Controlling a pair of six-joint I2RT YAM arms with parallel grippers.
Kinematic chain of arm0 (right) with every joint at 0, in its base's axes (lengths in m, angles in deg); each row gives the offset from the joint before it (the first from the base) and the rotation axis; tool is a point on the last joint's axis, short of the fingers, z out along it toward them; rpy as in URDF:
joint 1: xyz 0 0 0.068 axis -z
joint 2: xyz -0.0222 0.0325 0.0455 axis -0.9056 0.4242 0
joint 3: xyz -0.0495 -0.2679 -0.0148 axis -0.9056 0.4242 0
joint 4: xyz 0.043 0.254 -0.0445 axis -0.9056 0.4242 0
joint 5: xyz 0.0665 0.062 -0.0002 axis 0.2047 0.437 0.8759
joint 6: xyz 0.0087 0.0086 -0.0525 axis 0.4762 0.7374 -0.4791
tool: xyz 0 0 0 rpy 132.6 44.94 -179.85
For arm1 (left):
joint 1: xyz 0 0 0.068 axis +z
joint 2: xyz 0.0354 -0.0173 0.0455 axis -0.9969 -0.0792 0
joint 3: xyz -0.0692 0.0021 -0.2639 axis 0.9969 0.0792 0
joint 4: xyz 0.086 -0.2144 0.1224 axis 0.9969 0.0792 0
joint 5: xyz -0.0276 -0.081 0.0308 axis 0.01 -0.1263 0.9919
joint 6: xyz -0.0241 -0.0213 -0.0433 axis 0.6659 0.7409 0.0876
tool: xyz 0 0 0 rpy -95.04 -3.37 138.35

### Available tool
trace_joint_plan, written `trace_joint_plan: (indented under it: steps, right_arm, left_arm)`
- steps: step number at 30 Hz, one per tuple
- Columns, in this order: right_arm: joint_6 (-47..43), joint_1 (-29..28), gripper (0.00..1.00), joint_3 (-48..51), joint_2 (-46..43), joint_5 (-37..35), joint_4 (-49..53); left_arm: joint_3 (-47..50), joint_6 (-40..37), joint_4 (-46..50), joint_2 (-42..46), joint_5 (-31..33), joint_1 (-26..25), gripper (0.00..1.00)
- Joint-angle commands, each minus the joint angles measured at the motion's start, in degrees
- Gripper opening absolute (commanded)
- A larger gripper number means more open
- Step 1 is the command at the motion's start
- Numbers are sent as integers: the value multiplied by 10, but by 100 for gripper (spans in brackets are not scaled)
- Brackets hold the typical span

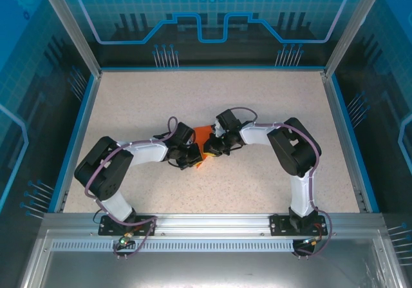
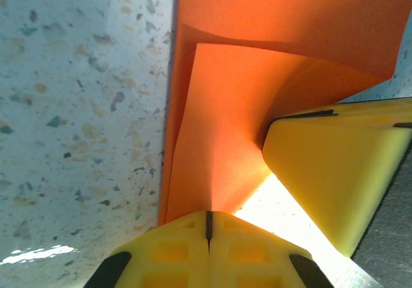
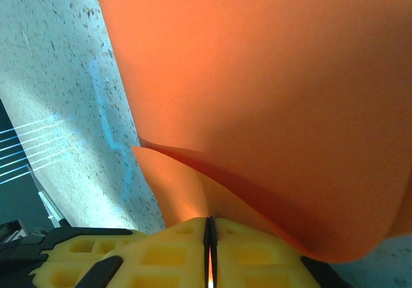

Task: Fold a paper plane with a square sheet of paper (pick it up from the middle)
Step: Third fold the triangle at the center of the table.

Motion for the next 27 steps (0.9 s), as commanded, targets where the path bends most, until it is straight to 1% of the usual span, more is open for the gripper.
trace_joint_plan:
  steps: [1, 5, 12, 18, 27]
  right_arm:
    - [-7, 0, 12, 7, 32, -24, 50]
    - [-7, 1, 12, 5, 35, -23, 49]
    - [-8, 0, 12, 5, 38, -22, 51]
    - [-8, 0, 12, 4, 41, -24, 52]
    - [-9, 0, 12, 2, 44, -24, 57]
  left_arm:
    - [-9, -19, 31, 22, -6, -6, 0]
    - [-15, -16, 27, 37, -16, -16, 0]
    - [-5, -10, 27, 25, -13, -20, 0]
    - [-1, -8, 51, 17, 16, -19, 0]
    - [6, -6, 66, 15, 41, -19, 0]
